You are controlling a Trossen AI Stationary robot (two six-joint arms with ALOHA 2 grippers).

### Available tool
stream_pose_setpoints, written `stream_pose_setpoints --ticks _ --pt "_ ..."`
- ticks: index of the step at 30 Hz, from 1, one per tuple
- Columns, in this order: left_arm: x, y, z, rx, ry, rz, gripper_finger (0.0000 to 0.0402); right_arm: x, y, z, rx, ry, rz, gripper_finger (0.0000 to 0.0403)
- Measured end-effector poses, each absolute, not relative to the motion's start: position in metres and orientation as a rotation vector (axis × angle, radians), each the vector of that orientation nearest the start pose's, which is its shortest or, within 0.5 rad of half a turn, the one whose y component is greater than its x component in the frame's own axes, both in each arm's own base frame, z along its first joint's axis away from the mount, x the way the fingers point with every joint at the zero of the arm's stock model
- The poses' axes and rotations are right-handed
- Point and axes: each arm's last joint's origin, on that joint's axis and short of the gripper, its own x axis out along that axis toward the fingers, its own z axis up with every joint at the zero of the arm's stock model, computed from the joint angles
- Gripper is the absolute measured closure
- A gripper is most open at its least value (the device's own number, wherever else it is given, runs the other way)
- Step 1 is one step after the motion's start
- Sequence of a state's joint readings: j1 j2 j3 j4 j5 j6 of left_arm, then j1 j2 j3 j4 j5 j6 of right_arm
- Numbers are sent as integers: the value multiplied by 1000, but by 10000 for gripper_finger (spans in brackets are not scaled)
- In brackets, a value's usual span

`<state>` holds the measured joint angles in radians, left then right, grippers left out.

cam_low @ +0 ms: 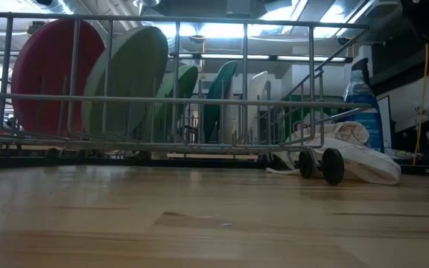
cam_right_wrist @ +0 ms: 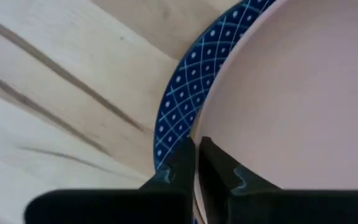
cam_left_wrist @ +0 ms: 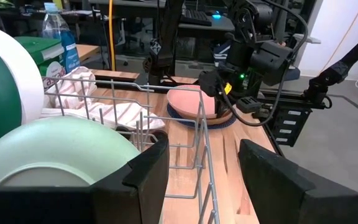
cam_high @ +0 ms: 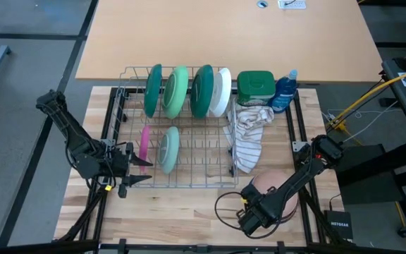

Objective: Sort dishes
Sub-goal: Put the light pink plate in the dish rack

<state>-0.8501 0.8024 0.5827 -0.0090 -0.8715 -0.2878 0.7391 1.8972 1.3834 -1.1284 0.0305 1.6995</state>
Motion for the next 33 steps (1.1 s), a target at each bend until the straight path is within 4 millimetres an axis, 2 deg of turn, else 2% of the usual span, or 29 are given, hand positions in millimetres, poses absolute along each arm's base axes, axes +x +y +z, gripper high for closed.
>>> stream_pose_setpoints --ticks 3,8,13,18,24,27,33 --pt "131 -115 279 -114 145 42 218 254 231 193 696 1435 -795 380" --pt "131 -115 279 -114 144 42 218 257 234 206 686 1442 -765 395" --pt "131 -115 279 -114 145 42 218 260 237 230 697 1458 -744 389" --pt "131 -115 279 -114 145 42 218 261 240 266 672 1489 -687 398" --pt "131 -115 279 -114 145 42 218 257 235 324 683 1487 -642 395" --pt "131 -115 279 -113 145 42 218 257 233 351 740 1394 -547 398" --pt "131 -115 279 -114 145 43 218 258 224 395 800 1173 -478 398"
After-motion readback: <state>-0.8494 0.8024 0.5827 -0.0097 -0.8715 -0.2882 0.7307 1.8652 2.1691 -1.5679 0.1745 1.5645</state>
